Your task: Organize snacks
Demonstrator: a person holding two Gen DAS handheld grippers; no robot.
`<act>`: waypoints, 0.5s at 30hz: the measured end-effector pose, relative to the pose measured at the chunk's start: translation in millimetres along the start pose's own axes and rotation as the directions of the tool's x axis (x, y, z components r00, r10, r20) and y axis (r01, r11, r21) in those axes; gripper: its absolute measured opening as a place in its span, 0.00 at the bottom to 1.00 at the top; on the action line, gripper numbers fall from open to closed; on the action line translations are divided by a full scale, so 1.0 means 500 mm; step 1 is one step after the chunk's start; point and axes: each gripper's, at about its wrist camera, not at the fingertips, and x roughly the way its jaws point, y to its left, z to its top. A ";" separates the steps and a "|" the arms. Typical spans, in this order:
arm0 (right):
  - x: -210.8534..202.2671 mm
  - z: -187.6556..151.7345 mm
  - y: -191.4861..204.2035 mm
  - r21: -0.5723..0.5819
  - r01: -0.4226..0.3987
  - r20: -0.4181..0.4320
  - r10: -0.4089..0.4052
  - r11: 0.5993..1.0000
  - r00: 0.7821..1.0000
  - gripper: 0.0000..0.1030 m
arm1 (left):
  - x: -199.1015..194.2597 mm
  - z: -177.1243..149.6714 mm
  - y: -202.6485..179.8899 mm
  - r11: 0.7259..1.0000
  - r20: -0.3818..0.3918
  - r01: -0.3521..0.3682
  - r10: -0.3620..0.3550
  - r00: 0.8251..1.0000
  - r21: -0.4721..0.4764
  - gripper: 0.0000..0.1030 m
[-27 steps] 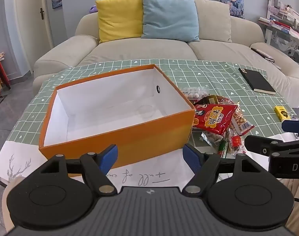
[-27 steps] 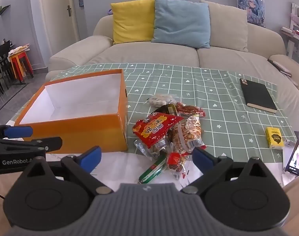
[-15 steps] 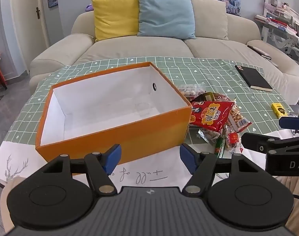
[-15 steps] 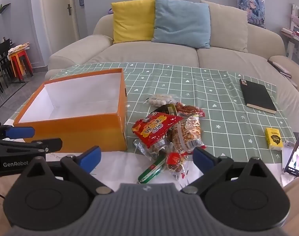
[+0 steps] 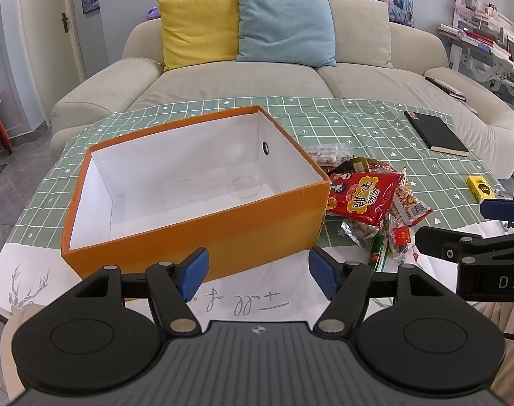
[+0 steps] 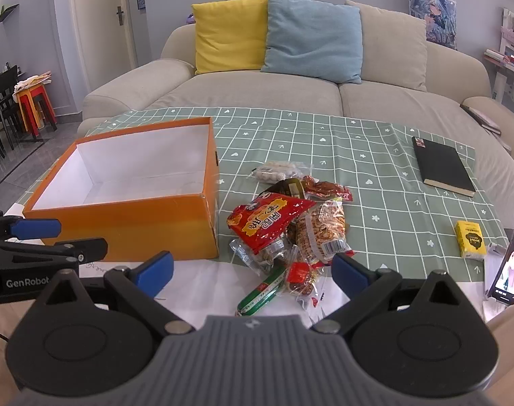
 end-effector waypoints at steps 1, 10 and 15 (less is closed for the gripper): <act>0.002 0.002 -0.001 0.001 0.000 0.000 0.000 1.000 1.000 0.94 | 0.000 0.000 -0.001 1.000 -0.001 0.000 0.000 1.000 0.000 0.78; 0.002 0.002 0.000 -0.001 0.001 -0.001 -0.001 1.000 1.000 0.94 | 0.001 0.000 -0.001 1.000 0.000 -0.001 0.001 1.000 -0.001 0.78; -0.002 -0.004 -0.002 0.002 0.001 -0.002 -0.001 1.000 1.000 0.94 | 0.002 -0.002 -0.002 1.000 -0.002 -0.005 0.005 1.000 0.001 0.78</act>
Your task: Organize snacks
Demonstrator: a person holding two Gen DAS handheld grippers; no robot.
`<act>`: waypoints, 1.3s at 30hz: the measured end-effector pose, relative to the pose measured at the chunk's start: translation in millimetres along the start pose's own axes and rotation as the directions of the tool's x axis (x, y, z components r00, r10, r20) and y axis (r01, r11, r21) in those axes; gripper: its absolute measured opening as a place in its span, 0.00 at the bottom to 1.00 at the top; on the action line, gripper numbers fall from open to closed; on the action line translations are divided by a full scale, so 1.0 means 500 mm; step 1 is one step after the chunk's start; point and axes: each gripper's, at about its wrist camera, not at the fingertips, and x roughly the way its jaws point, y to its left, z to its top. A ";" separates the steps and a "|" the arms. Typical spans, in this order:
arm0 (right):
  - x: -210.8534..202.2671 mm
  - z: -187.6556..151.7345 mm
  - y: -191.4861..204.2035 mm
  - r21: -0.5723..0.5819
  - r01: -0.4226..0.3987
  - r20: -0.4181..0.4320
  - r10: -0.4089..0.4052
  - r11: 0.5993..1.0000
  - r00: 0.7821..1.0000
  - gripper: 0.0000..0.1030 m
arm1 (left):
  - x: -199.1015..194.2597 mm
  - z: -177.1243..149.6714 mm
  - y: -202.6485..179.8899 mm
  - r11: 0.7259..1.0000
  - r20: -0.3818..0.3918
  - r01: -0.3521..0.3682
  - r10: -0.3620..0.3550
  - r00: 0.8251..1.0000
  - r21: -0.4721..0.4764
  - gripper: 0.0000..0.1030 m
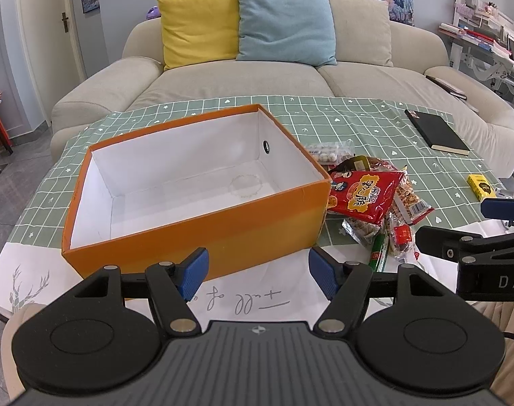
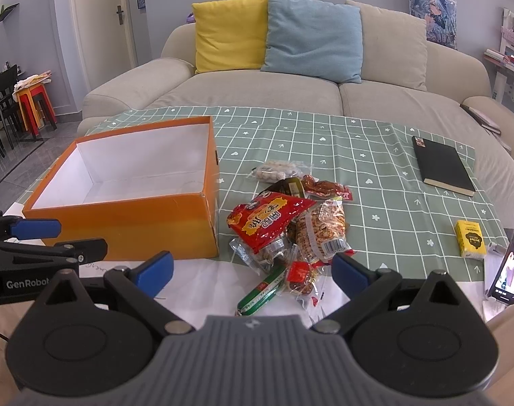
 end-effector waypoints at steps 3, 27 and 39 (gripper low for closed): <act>-0.002 0.001 -0.001 0.000 -0.001 0.000 0.001 1.000 1.000 0.94 | 0.000 -0.002 0.000 1.000 -0.001 -0.001 0.001 1.000 -0.001 0.78; 0.008 -0.004 0.000 -0.004 0.001 -0.006 -0.001 1.000 1.000 0.94 | 0.004 -0.004 0.006 1.000 -0.006 -0.009 0.009 1.000 -0.002 0.78; 0.012 -0.003 0.000 -0.001 0.002 -0.012 -0.002 1.000 1.000 0.95 | 0.002 -0.003 0.007 1.000 -0.006 -0.013 0.013 1.000 -0.002 0.78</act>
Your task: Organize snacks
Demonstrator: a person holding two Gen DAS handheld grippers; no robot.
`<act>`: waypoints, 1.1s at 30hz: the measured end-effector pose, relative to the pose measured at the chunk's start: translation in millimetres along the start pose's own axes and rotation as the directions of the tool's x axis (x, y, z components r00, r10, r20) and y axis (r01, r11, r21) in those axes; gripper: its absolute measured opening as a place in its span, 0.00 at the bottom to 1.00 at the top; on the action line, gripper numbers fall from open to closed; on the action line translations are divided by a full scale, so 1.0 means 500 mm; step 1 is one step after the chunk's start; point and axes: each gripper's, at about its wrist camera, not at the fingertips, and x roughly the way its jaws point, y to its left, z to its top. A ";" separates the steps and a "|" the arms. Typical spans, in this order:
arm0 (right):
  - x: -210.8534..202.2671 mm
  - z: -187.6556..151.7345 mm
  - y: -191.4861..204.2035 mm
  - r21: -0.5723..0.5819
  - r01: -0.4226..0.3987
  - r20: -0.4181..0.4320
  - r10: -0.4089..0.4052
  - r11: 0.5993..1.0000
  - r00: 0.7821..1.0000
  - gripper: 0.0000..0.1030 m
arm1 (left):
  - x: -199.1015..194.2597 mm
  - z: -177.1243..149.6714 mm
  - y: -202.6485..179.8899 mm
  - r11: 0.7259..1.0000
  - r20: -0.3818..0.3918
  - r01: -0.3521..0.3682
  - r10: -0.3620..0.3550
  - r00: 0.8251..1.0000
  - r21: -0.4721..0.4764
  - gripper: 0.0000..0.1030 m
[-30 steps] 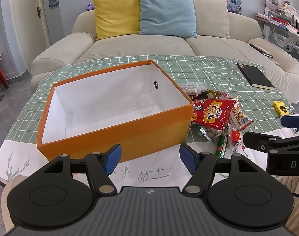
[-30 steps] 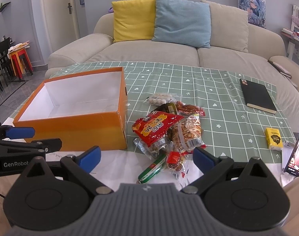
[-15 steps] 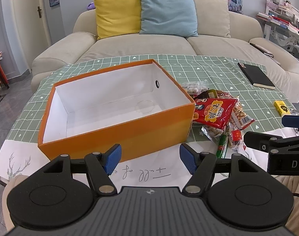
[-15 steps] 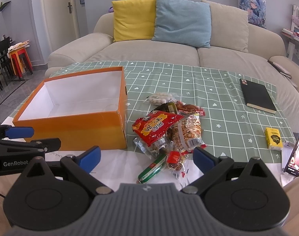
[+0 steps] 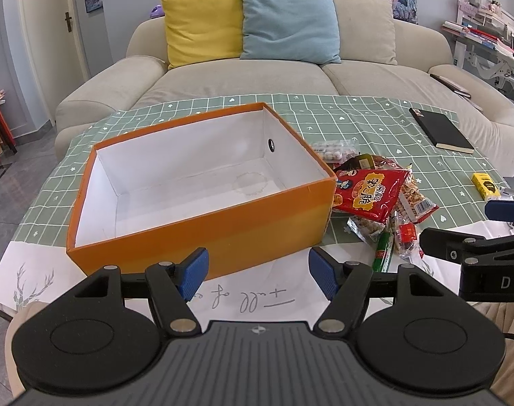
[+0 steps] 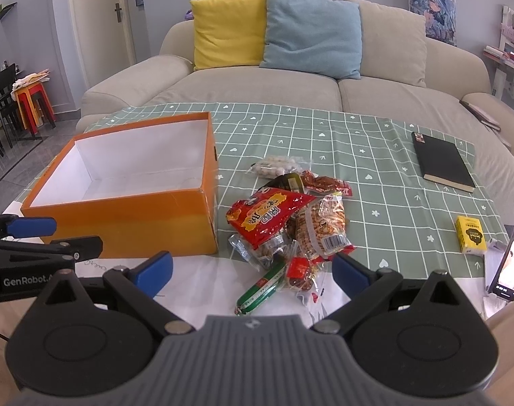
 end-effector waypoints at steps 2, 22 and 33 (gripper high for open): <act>0.000 0.000 -0.001 0.000 0.000 0.000 0.000 1.000 1.000 0.95 | 0.000 0.001 0.001 1.000 0.000 -0.002 0.002 1.000 0.000 0.78; 0.008 -0.001 -0.007 0.009 0.010 -0.008 -0.010 1.000 1.000 0.95 | 0.002 0.001 -0.009 0.999 -0.003 -0.031 0.031 1.000 0.024 0.79; 0.023 0.004 -0.029 0.013 0.043 -0.012 -0.043 0.999 0.999 0.96 | 0.027 0.003 -0.031 0.998 -0.027 0.008 -0.006 1.000 0.059 0.78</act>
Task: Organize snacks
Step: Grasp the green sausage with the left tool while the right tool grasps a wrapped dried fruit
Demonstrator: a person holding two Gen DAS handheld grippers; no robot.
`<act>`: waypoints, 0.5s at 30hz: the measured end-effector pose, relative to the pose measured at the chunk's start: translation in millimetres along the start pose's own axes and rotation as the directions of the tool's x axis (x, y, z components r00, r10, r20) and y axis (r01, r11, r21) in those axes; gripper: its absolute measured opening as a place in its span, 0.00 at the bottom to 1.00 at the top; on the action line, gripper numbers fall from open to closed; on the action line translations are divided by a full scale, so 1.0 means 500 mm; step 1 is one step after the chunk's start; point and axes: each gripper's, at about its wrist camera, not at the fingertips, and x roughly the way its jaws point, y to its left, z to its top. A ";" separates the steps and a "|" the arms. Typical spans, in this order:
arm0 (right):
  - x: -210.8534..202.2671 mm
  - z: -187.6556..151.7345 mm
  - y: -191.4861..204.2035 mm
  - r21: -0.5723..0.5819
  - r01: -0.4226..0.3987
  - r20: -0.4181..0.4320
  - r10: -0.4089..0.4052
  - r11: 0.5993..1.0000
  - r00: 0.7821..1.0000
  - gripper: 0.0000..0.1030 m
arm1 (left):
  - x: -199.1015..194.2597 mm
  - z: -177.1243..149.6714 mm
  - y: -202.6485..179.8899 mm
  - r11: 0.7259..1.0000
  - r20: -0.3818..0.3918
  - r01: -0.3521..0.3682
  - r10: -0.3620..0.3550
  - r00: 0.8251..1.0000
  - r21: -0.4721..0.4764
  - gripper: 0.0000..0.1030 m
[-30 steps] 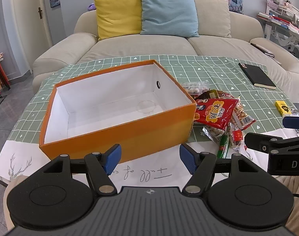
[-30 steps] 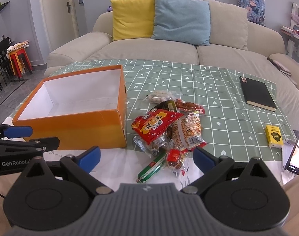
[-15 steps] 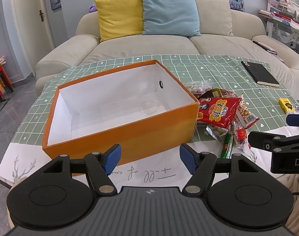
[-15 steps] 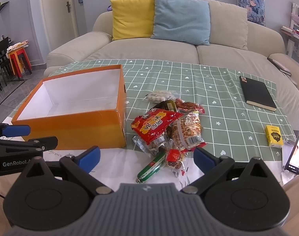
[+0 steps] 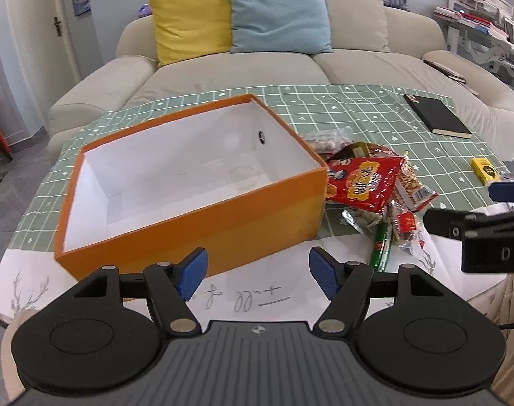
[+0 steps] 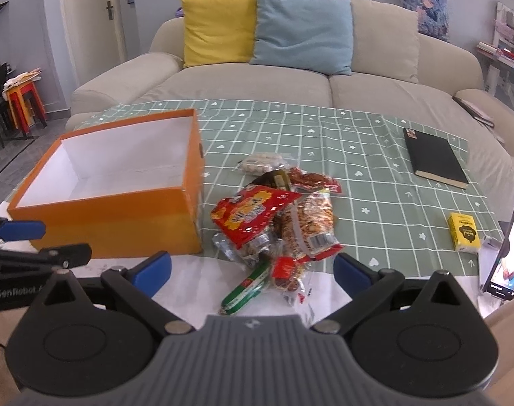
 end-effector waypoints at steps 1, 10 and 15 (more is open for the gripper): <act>0.005 0.001 -0.005 0.000 0.008 0.000 -0.008 1.000 1.000 0.96 | 0.005 0.002 -0.004 1.000 -0.003 0.012 -0.012 1.000 0.009 0.79; 0.062 0.002 -0.064 -0.008 0.049 -0.025 -0.049 0.999 0.998 0.96 | 0.050 0.026 -0.050 0.993 0.007 0.100 -0.100 0.995 0.068 0.76; 0.101 -0.017 -0.097 0.049 0.031 -0.084 -0.027 0.998 0.996 0.87 | 0.080 0.032 -0.080 0.974 -0.017 0.202 -0.202 0.979 0.098 0.72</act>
